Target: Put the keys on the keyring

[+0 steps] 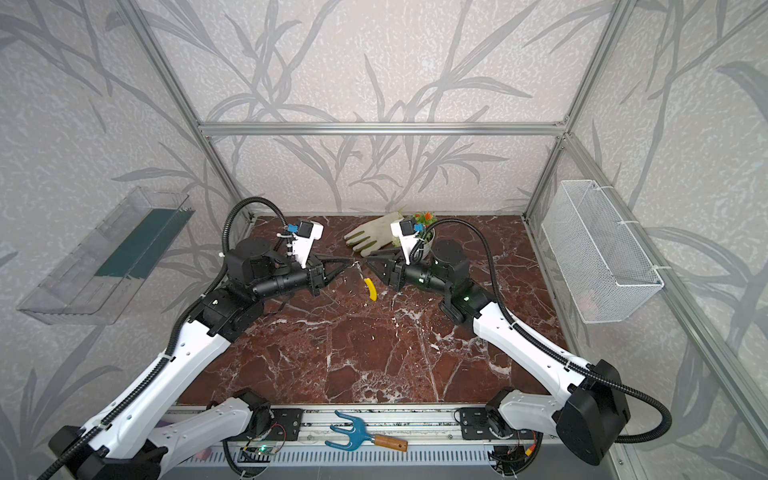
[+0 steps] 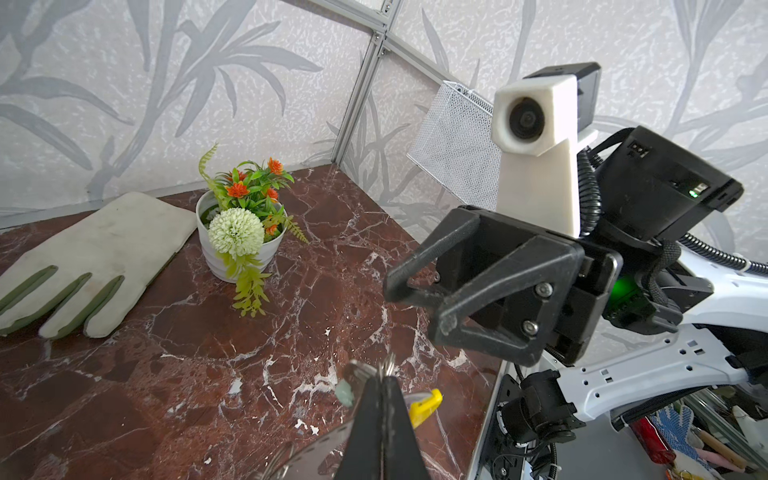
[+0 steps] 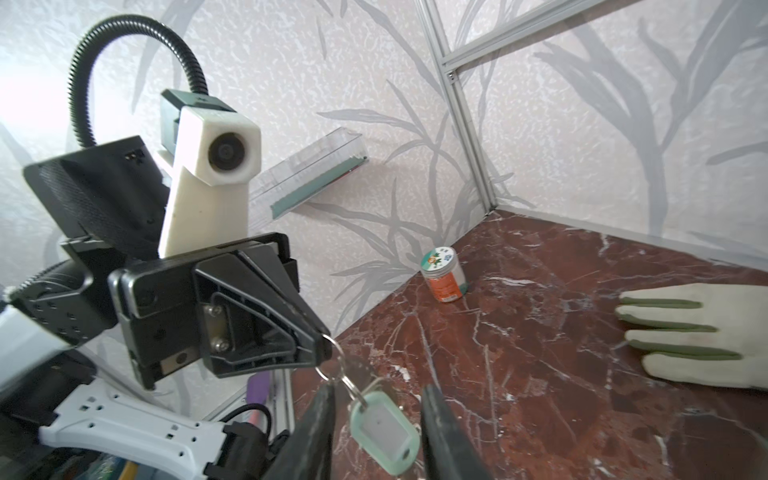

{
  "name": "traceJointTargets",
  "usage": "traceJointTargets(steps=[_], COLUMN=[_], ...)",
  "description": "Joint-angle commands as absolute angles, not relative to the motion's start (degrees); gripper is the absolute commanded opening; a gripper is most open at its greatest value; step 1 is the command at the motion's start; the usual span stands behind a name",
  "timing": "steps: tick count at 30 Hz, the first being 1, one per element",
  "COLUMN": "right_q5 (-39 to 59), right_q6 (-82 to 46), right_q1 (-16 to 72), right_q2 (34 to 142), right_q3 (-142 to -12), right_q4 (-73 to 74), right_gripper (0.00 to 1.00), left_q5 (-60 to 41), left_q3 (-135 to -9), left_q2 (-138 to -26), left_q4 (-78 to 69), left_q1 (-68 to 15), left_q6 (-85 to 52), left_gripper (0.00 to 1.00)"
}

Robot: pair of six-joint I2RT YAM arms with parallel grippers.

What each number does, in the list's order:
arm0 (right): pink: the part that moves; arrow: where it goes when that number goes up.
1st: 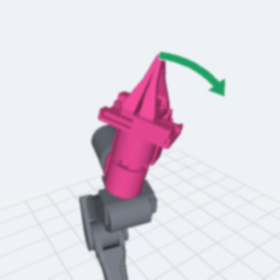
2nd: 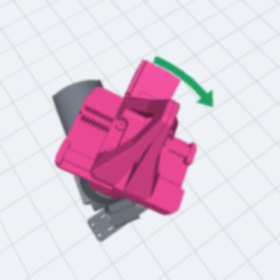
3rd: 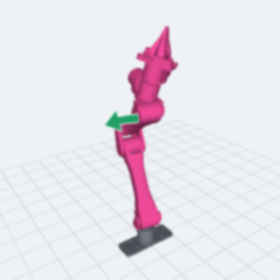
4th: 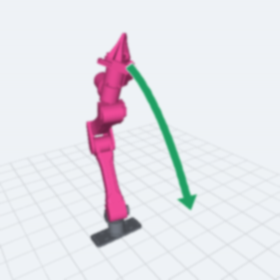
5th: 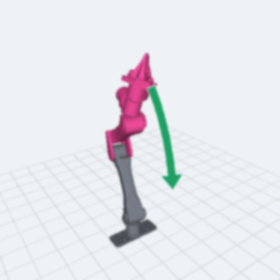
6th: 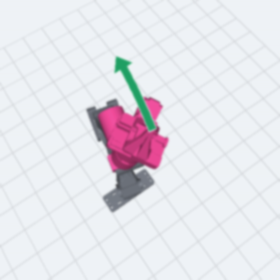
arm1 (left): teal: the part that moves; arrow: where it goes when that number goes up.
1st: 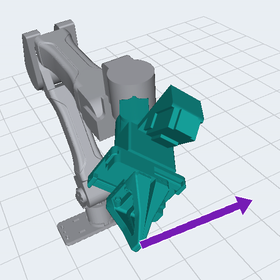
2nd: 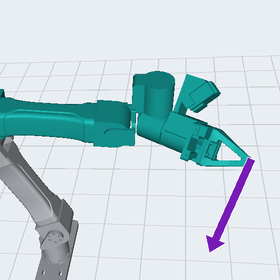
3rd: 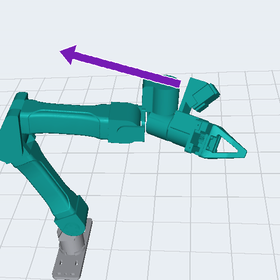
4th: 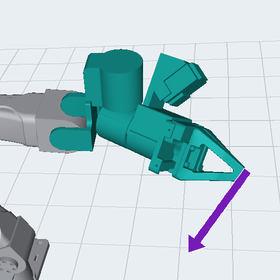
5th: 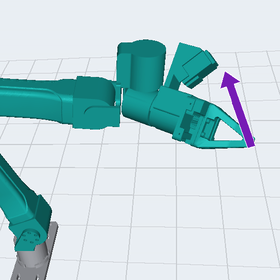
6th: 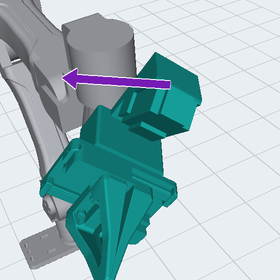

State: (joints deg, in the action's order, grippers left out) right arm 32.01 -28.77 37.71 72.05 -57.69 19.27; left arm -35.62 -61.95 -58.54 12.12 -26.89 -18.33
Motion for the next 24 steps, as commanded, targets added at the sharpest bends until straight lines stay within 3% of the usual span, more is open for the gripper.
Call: traceJointTargets(steps=[1,24], right_q5=[38.2,42.6], right_q6=[-34.1,-34.5], right_q1=[37.6,37.6], right_q2=[74.2,78.0], right_q3=[-60.6,-61.9], right_q4=[24.0,21.6], right_gripper=[0.35,0.15], left_q5=[-37.7,-39.1], left_q3=[-62.1,-63.5], left_q2=[-58.8,-59.4], left_q4=[8.8,9.1], left_q1=[-26.8,-26.8], left_q6=[-19.1,-19.3], left_gripper=[0.00,0.00])
